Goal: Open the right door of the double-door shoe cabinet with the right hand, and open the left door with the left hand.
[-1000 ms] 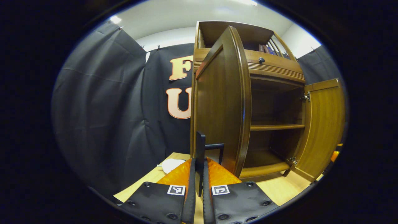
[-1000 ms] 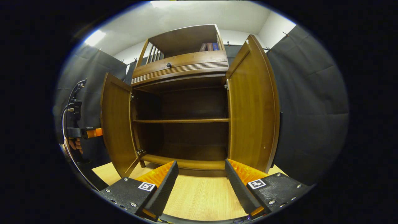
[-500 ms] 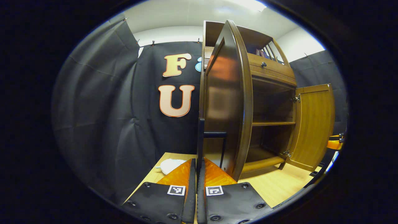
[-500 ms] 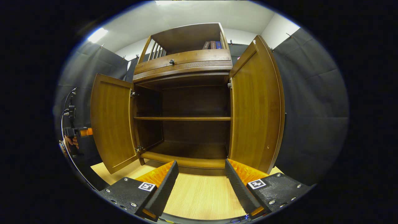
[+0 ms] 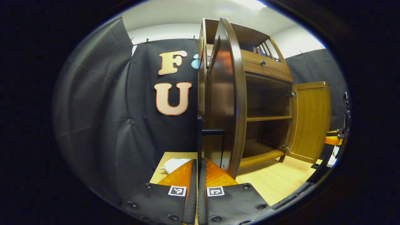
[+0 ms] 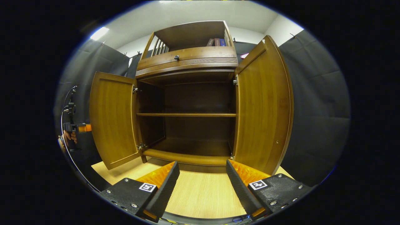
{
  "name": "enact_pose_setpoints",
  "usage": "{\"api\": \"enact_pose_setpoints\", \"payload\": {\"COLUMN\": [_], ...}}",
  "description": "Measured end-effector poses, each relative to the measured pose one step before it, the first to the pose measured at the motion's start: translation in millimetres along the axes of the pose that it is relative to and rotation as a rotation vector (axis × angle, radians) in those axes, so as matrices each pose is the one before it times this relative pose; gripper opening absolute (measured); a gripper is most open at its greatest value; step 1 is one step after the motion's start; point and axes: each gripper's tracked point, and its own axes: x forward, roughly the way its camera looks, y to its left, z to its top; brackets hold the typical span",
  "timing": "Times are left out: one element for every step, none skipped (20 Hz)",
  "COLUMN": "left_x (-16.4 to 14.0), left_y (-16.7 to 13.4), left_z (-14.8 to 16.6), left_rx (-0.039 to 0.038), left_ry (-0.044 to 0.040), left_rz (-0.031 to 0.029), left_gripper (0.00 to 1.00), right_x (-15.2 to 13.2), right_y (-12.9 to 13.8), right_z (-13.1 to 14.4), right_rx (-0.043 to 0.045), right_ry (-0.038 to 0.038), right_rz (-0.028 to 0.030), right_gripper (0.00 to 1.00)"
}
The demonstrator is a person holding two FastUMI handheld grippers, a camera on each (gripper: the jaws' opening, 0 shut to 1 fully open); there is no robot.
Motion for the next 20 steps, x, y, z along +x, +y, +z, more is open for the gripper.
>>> {"api": "enact_pose_setpoints", "payload": {"left_x": [-7.12, -7.42, -7.22, -6.85, -8.62, -9.33, -9.67, -9.33, -6.52, -3.90, -1.81, 0.52, 2.20, 3.14, 6.04, 6.94, 6.41, 6.77, 6.43, 6.75], "left_y": [3.39, -0.98, 2.59, 3.24, 1.51, -1.83, -4.28, -11.83, -11.43, -11.91, -11.47, -12.77, -14.94, -14.27, -12.74, -10.17, -8.60, -10.02, -13.07, -11.24], "left_z": [-2.35, -4.62, -0.98, -1.78, -0.23, 1.90, 3.49, 7.05, 6.16, 4.51, 1.37, -1.78, 0.00, -0.46, -0.20, -3.09, -4.66, -5.06, -4.14, -1.57], "left_rx": [-0.00982, -0.01592, -0.02129, -0.00841, -0.00337, -0.00230, -0.00687, -0.01042, -0.01261, -0.01014, -0.00487, -0.01037, -0.01973, -0.02116, -0.01535, -0.00666, 0.00769, 0.01207, 0.00575, -0.00086], "left_ry": [0.01094, 0.00447, -0.00387, 0.00085, -0.00289, -0.00841, -0.01395, -0.01463, -0.01773, -0.01014, -0.00615, -0.00443, -0.00755, -0.00853, -0.00293, 0.00010, -0.00008, 0.00370, 0.00217, 0.00193], "left_rz": [0.00168, 0.00610, 0.00918, 0.02189, 0.01944, 0.00951, 0.00515, -0.01046, -0.00358, -0.00709, -0.00087, -0.00724, -0.00939, -0.00632, 0.00124, 0.00408, 0.01171, 0.00359, -0.00616, -0.00839], "left_gripper": [0.10, 0.10, 0.13, 0.17, 0.15, 0.16, 0.14, 0.10, 0.10, 0.02, 0.02, 0.10, 0.10, 0.10, 0.10, 0.10, 0.10, 0.10, 0.10, 0.10], "right_x": [2.08, 2.17, -0.22, 1.91, 3.12, 2.44, 2.88, 3.52, 2.33, 5.17, 3.21, 2.53, 1.34, 2.31, 1.33, -0.76, -2.22, -1.60, -1.77, -3.32], "right_y": [0.77, 0.93, 2.14, 1.26, 1.65, 2.45, 2.69, 2.48, 2.08, 4.47, 4.33, 5.14, 4.19, 4.33, 2.85, 0.26, -1.71, -2.91, -4.19, -4.80], "right_z": [0.09, -0.58, -1.12, 0.19, 1.01, 0.05, -0.31, -0.18, -0.37, 0.09, -0.39, 1.32, 2.17, 1.56, 0.33, 0.04, 0.37, -0.20, -0.22, -0.82], "right_rx": [0.00257, 0.00032, -0.00243, -0.00186, 0.00136, 0.00265, 0.00126, -0.00021, 0.00014, 0.00251, 0.00455, 0.00620, 0.00474, 0.00160, -0.00146, -0.00481, -0.00607, -0.00443, -0.00301, -0.00146], "right_ry": [0.00173, 0.00363, 0.00249, 0.00255, 0.00072, 0.00169, 0.00276, -0.00095, -0.00259, -0.00258, -0.00017, -0.00372, -0.00720, -0.00569, -0.00311, -0.00298, -0.00327, -0.00254, -0.00093, -0.00141], "right_rz": [0.00133, 0.00298, 0.00289, 0.00322, 0.00670, 0.00774, 0.00745, 0.00814, 0.00776, 0.01392, 0.01198, 0.01377, 0.01509, 0.01340, 0.00882, 0.00469, -0.00036, -0.00324, -0.00726, -0.01018], "right_gripper": [0.92, 0.99, 0.99, 0.99, 0.99, 0.99, 0.99, 0.99, 0.99, 0.99, 0.98, 0.92, 0.99, 0.99, 0.92, 0.92, 0.92, 0.99, 0.99, 0.92]}}
